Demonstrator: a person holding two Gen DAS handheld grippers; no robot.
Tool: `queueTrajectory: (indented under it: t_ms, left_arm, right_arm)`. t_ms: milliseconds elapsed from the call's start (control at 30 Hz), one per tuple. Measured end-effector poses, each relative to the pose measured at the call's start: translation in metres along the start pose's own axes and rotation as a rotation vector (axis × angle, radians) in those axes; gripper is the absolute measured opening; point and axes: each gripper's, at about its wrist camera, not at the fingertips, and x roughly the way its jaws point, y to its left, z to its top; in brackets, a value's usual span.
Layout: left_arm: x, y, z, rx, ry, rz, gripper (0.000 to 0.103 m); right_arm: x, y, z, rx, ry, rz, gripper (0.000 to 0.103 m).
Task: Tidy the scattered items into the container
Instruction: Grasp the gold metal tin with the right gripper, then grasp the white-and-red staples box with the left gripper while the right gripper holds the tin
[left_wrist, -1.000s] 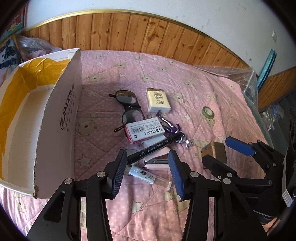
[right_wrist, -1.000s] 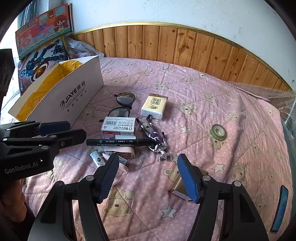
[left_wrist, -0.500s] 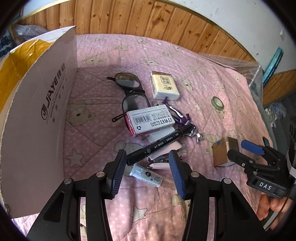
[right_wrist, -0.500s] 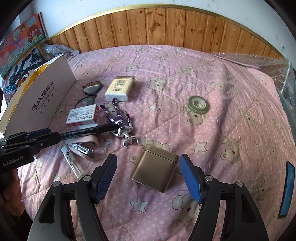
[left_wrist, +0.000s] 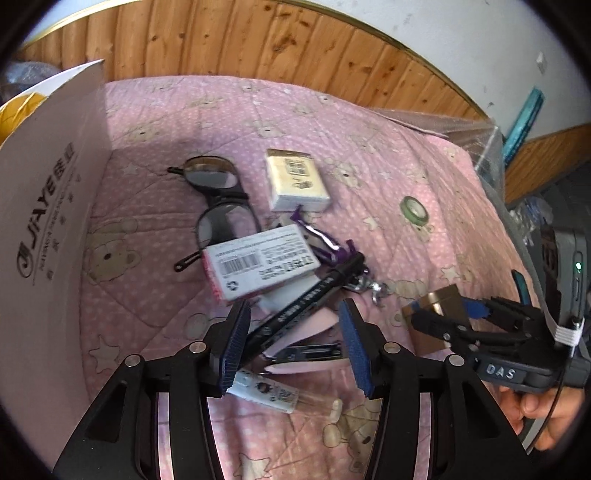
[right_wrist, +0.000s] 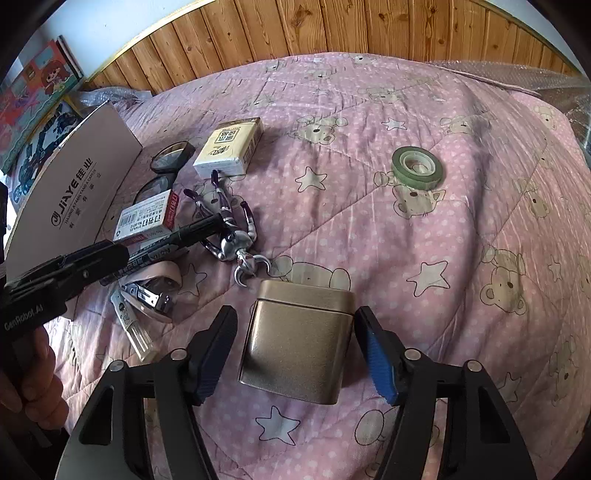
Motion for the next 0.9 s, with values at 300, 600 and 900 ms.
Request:
queueTrajectory:
  t_ms: [300,600,900]
  left_arm:
    - [0.029,-0.014,0.001,0.059,0.003,0.032,0.026]
    - [0.02,-0.016,0.001,0.04,-0.003,0.031,0.017]
    - [-0.005,-0.018,0.003,0.026,-0.024,0.013,0.015]
  right_arm:
    - [0.009,-0.002,0.003,-0.005,0.013,-0.004,0.053]
    - [0.002,0.003,0.001,-0.025,0.007,0.012,0.051]
    - [-0.014,0.018,0.003,-0.045,-0.026,0.032,0.051]
